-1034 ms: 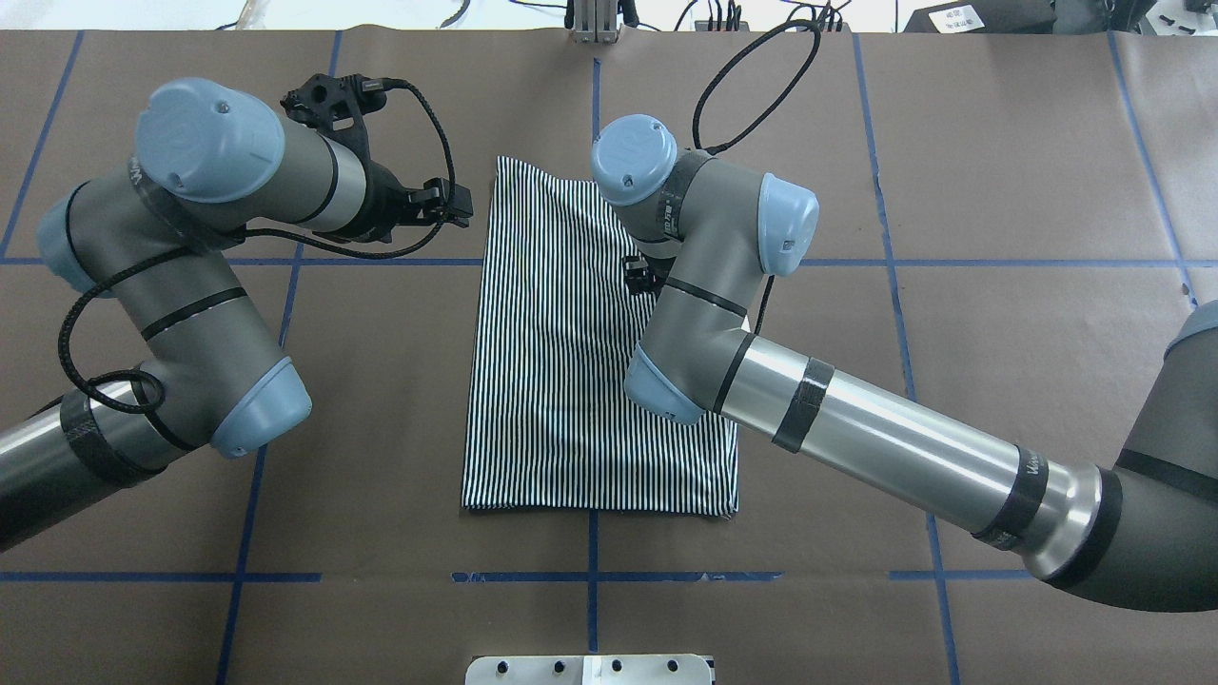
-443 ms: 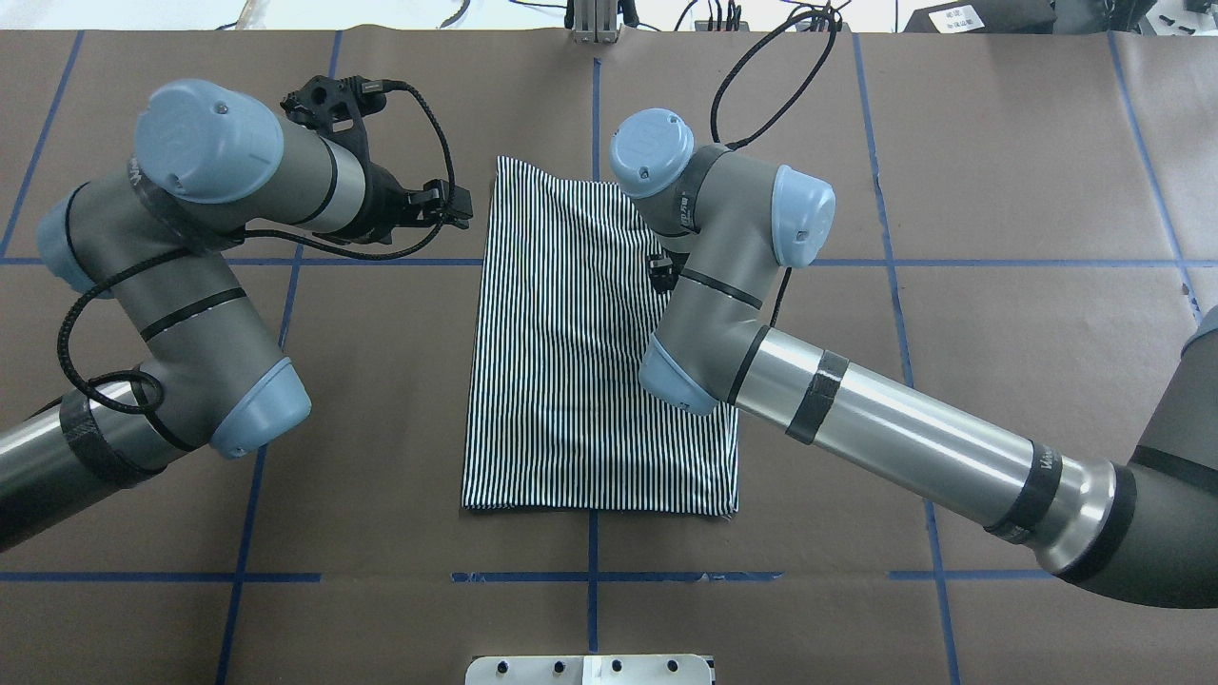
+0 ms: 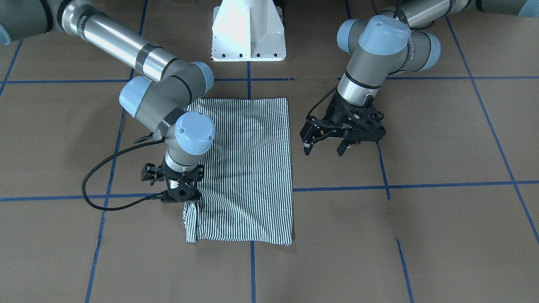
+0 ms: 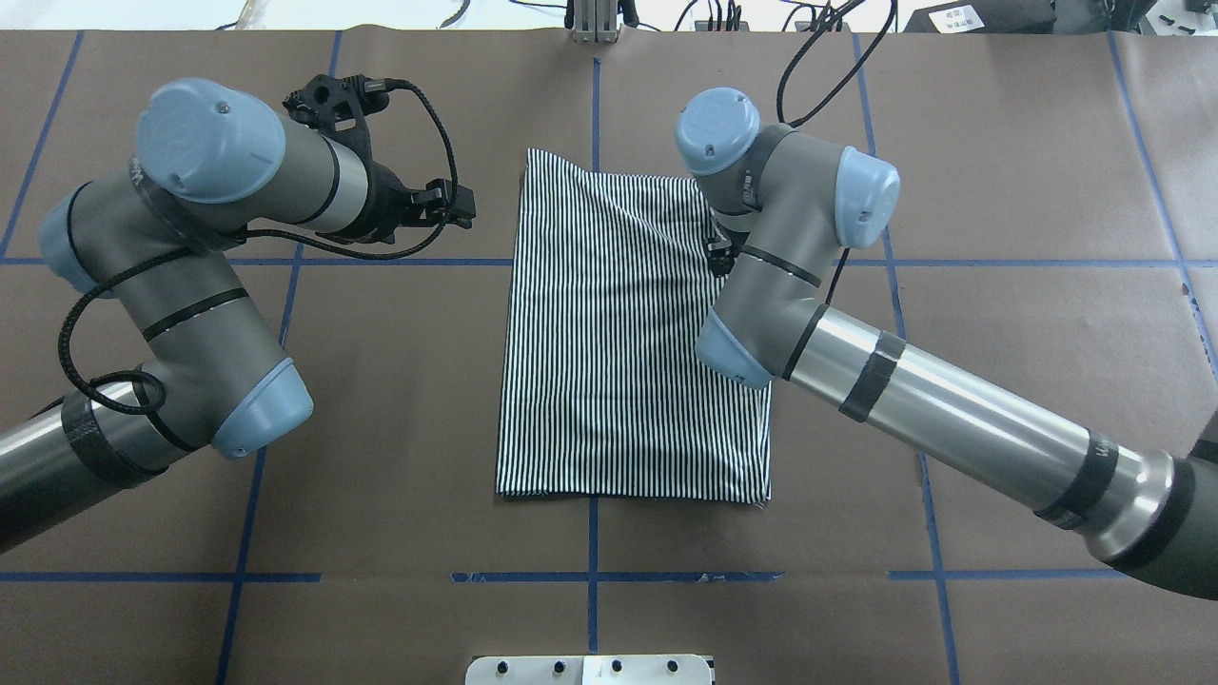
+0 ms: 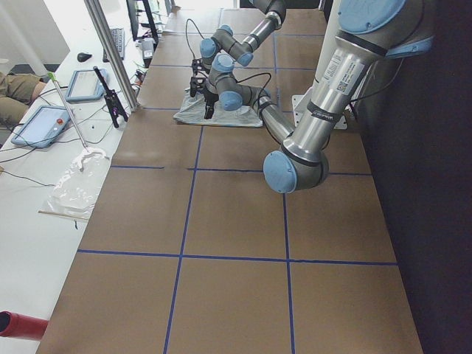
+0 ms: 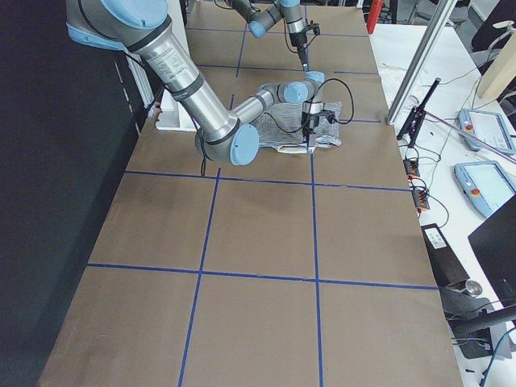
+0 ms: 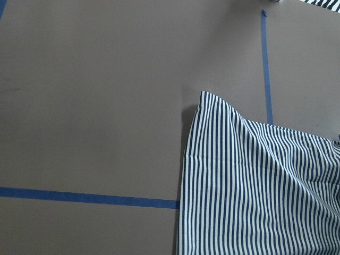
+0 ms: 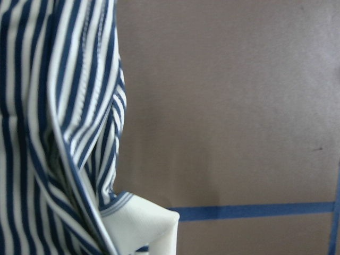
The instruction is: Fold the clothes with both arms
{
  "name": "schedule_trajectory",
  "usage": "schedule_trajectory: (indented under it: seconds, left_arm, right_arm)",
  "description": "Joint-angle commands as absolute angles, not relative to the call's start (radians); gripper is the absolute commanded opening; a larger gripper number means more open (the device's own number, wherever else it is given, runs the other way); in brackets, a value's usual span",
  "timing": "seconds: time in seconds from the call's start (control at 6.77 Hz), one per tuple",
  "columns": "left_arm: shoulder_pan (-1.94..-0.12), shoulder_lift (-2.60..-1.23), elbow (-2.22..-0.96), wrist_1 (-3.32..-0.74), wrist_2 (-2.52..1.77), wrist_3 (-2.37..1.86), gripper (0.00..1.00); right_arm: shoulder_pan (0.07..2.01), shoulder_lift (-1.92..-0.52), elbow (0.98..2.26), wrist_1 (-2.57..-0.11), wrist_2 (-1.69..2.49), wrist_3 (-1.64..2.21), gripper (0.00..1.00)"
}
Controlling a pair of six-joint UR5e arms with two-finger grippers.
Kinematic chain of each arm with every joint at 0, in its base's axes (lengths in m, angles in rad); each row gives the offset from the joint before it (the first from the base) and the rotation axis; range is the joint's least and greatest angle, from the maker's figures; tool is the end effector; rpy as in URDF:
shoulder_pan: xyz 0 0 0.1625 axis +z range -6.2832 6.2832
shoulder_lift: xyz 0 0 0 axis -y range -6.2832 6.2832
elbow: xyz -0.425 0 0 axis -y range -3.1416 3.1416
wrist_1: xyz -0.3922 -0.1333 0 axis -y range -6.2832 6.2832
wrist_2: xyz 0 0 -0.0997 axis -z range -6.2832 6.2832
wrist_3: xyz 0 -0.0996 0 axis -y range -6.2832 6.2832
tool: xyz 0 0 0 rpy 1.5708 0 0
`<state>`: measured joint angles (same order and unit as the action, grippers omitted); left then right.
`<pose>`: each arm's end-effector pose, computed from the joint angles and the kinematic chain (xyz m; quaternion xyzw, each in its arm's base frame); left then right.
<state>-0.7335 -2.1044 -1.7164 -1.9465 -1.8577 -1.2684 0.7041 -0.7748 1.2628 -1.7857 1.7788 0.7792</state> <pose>0.4152 -0.5157 0.2424 0.1393 0.4940 -0.1126 0.8508 -0.5157 -0.5859 0.3429 0.0167 -0.1692 -0.0572 0.9838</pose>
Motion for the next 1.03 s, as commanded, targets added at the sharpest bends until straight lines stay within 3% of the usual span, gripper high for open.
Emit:
schedule_trajectory:
  seconds: [0.0,0.44,0.89]
  left_arm:
    - [-0.733,-2.106,-1.718,-1.947,-1.859,-1.269,1.0]
    - [-0.736,-2.108,-1.736,-1.944,-1.885,-1.275,1.0]
    - [-0.718,-2.045,-1.839,-1.924,-2.017,-1.5,1.0]
  right_arm:
    - [0.742,-0.848,1.296,-1.779,1.758,0.686,1.0]
    - [0.793,-0.835,1.308,-1.717,1.807,0.667,1.0]
    - [0.821,-0.885,1.562,-1.767,1.966,0.684,1.0]
